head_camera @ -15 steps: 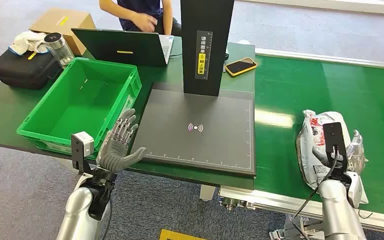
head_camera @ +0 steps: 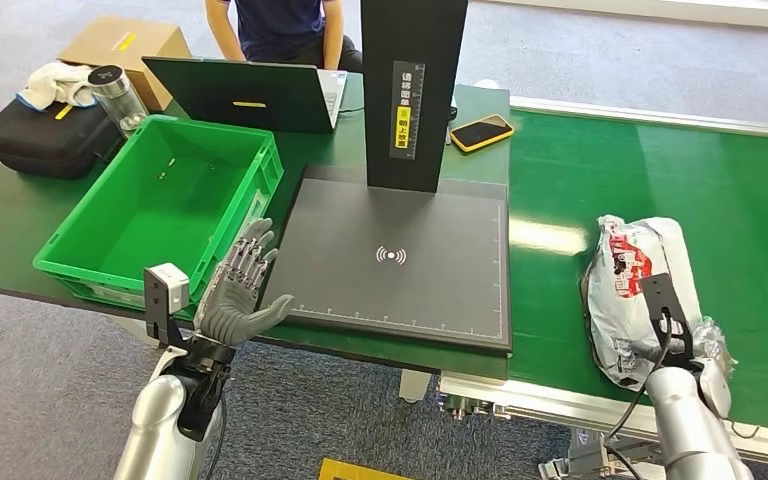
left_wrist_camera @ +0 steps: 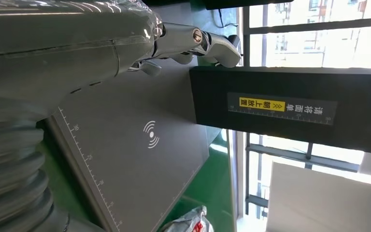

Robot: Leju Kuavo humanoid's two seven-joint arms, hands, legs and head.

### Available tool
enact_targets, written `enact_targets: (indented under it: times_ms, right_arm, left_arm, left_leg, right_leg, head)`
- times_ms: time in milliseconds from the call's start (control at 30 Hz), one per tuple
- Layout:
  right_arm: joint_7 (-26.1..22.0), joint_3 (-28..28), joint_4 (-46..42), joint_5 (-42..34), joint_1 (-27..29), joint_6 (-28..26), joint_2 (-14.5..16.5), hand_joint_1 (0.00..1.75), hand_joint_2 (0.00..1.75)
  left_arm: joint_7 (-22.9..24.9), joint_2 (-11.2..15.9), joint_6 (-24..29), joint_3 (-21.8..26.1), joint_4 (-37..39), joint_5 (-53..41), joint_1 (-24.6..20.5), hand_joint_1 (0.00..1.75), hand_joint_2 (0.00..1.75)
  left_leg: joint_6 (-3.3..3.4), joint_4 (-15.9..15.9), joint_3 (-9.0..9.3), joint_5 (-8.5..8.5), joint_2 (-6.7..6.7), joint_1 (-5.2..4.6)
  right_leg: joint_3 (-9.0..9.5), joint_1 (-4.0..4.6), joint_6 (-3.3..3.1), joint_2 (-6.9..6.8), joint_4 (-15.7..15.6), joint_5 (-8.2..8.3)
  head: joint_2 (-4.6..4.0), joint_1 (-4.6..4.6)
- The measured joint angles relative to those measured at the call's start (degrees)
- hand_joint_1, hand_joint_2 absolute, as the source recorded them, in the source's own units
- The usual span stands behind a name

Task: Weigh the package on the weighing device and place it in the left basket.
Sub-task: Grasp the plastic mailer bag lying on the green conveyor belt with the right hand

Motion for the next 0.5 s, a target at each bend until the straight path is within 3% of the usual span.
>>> enact_targets:
  times_ms: [33, 67, 233, 500]
  right_arm:
    - [0.6, 0.0, 0.8, 0.4, -0.4, 1.6, 0.0, 1.67, 1.75]
    - [1.2, 0.0, 1.6, 0.8, -0.8, 3.3, 0.0, 1.75, 1.75]
    - [2.0, 0.1, 4.1, 1.5, -2.4, 7.6, 0.0, 1.75, 1.75]
    - [0.4, 0.1, 5.5, 1.4, -3.2, 8.1, 0.0, 1.75, 1.75]
  left_arm:
    - [0.0, 0.0, 0.0, 0.0, 0.1, 0.0, 0.0, 0.0, 1.75]
    - [-0.1, 0.0, -0.1, 0.0, 0.2, 0.0, 0.0, 0.0, 1.75]
    - [-0.3, 0.0, 0.0, 0.0, 0.8, 0.0, -0.1, 0.0, 1.75]
    - [-0.3, 0.3, 0.6, 0.1, 0.8, 0.6, 1.0, 0.0, 1.75]
  left_leg:
    - [0.0, 0.0, 0.01, 0.0, 0.0, 0.0]
    - [0.0, 0.0, 0.01, 0.0, 0.0, 0.0]
    - [0.0, 0.0, 0.03, 0.0, 0.0, 0.0]
    - [0.0, 0.0, 0.04, 0.0, 0.0, 0.0]
  right_leg:
    - [0.0, 0.0, 0.0, 0.0, 0.0, 0.0]
    - [0.01, 0.0, 0.0, 0.0, 0.0, 0.0]
    - [0.04, 0.0, 0.0, -0.01, 0.0, 0.0]
    - [0.05, 0.01, 0.0, 0.0, 0.0, 0.0]
  head:
    - [-0.01, -0.01]
    - [0.0, 0.0]
    - [0.0, -0.01]
    - [0.0, -0.01]
